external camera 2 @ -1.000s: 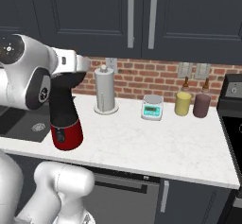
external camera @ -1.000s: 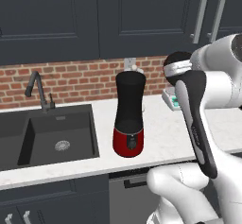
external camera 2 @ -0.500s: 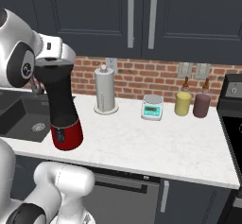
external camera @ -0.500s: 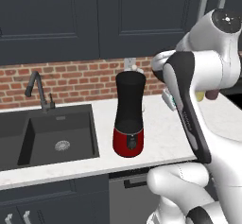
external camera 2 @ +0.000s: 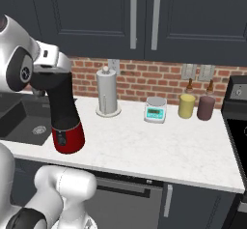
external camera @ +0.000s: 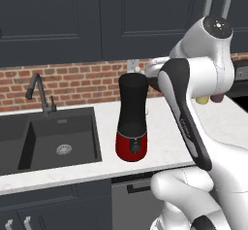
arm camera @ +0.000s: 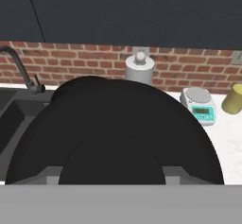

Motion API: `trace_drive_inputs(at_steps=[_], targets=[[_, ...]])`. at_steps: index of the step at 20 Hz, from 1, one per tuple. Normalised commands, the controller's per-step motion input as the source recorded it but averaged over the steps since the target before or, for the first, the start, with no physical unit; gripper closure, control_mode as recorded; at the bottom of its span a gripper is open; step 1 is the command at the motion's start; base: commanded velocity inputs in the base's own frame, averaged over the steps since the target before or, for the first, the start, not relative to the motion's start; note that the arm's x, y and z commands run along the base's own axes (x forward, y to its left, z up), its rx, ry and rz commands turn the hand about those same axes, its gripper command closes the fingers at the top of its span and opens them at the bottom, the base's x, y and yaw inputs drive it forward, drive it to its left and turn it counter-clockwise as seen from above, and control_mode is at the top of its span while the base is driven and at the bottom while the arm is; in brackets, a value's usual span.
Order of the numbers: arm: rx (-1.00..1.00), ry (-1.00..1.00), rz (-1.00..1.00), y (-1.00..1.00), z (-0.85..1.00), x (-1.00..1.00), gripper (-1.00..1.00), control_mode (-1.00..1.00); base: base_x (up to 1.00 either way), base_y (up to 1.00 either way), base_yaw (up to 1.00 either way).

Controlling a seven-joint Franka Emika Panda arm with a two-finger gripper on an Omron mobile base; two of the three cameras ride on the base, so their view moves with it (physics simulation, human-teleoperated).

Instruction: Close the lid blender by securely placing the lid on top.

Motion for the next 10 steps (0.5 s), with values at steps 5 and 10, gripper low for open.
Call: trace_drive_inputs(at_steps=[5,10], targets=[[0.01,0.0,0.0,0.21,-0.22,0.24,1.0,-1.0,0.0,0.0,0.0],[0.0,0.04,0.0,0.3,-0.16,0.24,1.0,-1.0,0.0,0.0,0.0]])
